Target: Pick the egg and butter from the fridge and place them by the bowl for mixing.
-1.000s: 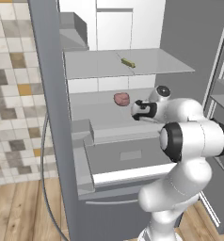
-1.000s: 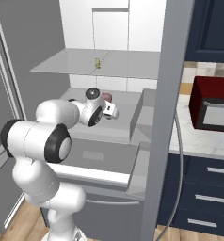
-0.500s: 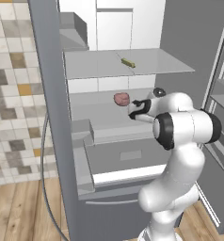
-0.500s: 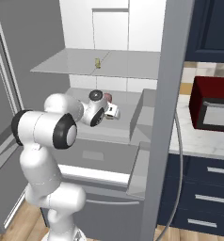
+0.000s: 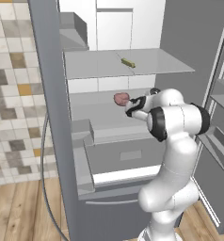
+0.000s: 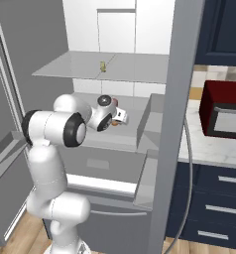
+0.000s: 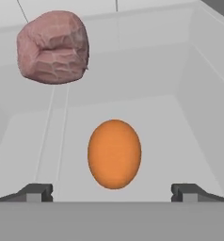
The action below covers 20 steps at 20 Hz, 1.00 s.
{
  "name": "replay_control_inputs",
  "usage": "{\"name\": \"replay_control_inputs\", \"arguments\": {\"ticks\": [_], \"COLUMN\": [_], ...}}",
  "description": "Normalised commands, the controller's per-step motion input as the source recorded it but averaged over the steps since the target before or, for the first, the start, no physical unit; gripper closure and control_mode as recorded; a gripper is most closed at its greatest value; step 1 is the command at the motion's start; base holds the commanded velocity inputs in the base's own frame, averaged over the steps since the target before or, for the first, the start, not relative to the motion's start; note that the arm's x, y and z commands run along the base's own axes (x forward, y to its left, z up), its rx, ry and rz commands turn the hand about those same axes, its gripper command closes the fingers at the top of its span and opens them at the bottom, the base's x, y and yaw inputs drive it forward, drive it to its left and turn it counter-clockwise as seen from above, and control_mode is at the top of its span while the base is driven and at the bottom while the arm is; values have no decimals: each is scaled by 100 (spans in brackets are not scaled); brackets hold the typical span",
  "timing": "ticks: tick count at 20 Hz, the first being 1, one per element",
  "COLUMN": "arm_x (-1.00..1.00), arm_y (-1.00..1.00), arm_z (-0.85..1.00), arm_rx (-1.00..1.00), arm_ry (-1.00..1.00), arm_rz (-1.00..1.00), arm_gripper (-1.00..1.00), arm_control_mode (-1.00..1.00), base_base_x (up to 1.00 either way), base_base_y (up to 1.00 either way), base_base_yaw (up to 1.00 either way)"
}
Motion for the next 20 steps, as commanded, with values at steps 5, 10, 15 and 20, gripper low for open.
{"name": "replay_control_inputs", "arguments": {"ticks": [5,10,15,20], "arm_x": [36,23,16,2], "arm_y": [-1,0,-3,-5], "arm_z": [-16,-19,-20,-23], "arm_rx": [0,0,0,0], "arm_ry": [0,0,0,0], "arm_rz": [0,0,0,0], "arm_gripper": [-100,-100,100,100], "arm_control_mode": [-100,-100,-100,-100], "base_base_x": [0,0,0,0], "base_base_y": [0,0,0,0], "base_base_yaw": [0,0,0,0]}}
